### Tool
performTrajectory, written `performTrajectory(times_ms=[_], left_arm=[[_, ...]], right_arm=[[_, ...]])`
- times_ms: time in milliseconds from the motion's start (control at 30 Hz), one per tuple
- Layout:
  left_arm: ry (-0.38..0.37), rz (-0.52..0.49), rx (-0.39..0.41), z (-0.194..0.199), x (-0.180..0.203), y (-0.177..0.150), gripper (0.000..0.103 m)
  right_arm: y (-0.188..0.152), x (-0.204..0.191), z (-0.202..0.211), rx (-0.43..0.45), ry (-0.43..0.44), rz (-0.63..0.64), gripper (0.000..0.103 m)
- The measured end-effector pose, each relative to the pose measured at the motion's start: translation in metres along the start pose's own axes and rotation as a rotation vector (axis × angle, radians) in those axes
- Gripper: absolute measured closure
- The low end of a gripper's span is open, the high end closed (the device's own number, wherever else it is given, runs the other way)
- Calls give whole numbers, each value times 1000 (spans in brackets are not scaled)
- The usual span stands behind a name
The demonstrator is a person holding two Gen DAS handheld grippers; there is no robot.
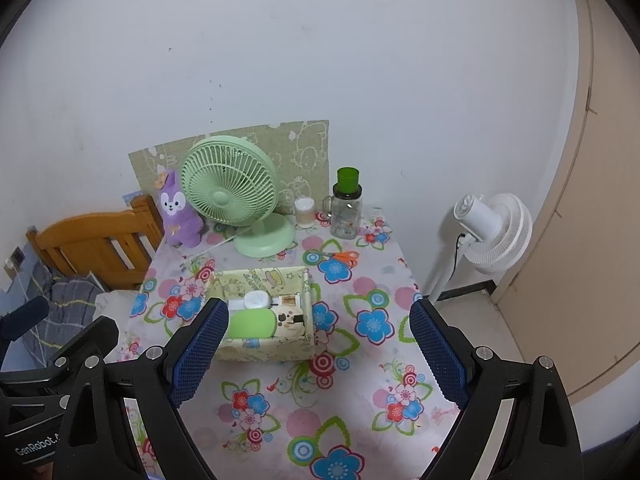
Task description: Organize rigid objects
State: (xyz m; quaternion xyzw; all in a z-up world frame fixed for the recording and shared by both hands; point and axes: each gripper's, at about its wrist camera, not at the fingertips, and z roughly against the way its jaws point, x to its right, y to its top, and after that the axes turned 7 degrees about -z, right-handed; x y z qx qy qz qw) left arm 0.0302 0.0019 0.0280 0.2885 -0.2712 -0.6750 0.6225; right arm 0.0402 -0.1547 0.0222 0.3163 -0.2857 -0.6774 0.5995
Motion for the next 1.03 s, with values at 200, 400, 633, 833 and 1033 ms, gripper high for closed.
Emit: performTrajectory(times_ms=[200, 400, 633, 833, 1033], left_arm=[[3, -2, 3, 1, 0, 0, 0], [8, -6, 6, 1, 0, 2, 0], [10, -9, 7, 1, -1, 3, 0], [10, -8, 5, 2, -1, 3, 0], [22, 3, -7, -3, -4, 3, 0]], right_arm=[[1, -2, 2, 10, -3, 8, 9], [2, -3, 2, 14, 3, 8, 9], [3, -4, 1, 16, 9, 8, 9], [3, -4, 0, 14, 12, 6, 9], [2, -6, -4, 6, 21, 10, 9]])
